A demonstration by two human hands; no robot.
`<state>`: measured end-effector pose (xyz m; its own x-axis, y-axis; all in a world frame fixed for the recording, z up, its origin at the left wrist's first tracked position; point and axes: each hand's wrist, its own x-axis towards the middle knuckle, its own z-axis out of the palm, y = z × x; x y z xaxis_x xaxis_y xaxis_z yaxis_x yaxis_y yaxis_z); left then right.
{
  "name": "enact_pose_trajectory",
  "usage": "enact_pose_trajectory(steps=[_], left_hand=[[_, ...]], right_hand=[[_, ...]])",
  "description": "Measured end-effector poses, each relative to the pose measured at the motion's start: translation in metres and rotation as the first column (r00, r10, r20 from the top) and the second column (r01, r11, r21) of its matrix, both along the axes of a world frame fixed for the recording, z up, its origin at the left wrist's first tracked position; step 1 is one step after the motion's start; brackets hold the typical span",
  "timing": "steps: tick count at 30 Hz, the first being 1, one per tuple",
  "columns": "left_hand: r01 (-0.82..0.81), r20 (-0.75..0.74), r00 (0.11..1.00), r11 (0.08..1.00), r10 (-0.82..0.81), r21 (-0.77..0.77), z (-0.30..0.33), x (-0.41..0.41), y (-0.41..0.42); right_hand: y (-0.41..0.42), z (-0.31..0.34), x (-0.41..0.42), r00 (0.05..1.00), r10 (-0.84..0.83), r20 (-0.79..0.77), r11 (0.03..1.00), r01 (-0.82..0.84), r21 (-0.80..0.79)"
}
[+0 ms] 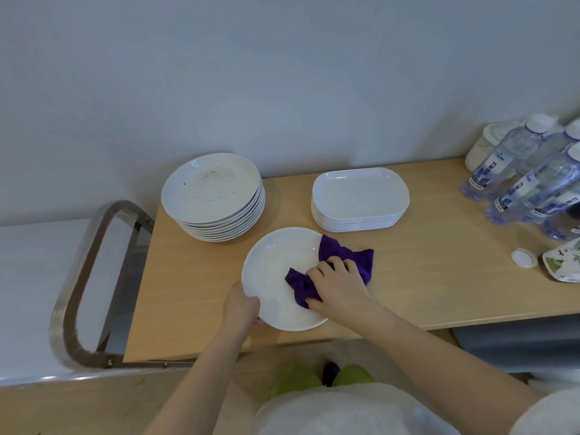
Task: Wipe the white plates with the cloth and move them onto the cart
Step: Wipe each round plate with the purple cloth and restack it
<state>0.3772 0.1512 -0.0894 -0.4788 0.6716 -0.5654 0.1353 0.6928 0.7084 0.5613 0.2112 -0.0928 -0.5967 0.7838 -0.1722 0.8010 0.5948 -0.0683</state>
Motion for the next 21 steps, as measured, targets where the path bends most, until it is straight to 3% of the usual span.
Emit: enact_pose_trajectory(steps=[7,11,16,21], left_hand=[[-0.026,0.004,1.000,0.999,0.026,-0.026,-0.008,-0.002,0.001],[-0.009,0.001,1.000,1.000,0.009,-0.019,-0.008,-0.003,0.003],[-0.015,0.025,1.000,1.000,0.015,0.002,-0.011,-0.004,0.003],[-0.012,0.027,1.000,1.000,0.011,0.024,-0.009,-0.003,0.002]], right_hand=[[-0.028,0.001,0.003,1.000,-0.026,0.007,0.999,0.027,-0.020],[-0.019,0.007,0.001,0.987,-0.157,0.047,0.987,0.158,-0.023],[0.001,0.007,0.010,0.958,-0.278,0.063,0.957,0.272,0.099],[0.020,0.015,0.017,0.927,-0.376,-0.007,0.923,0.375,0.081]])
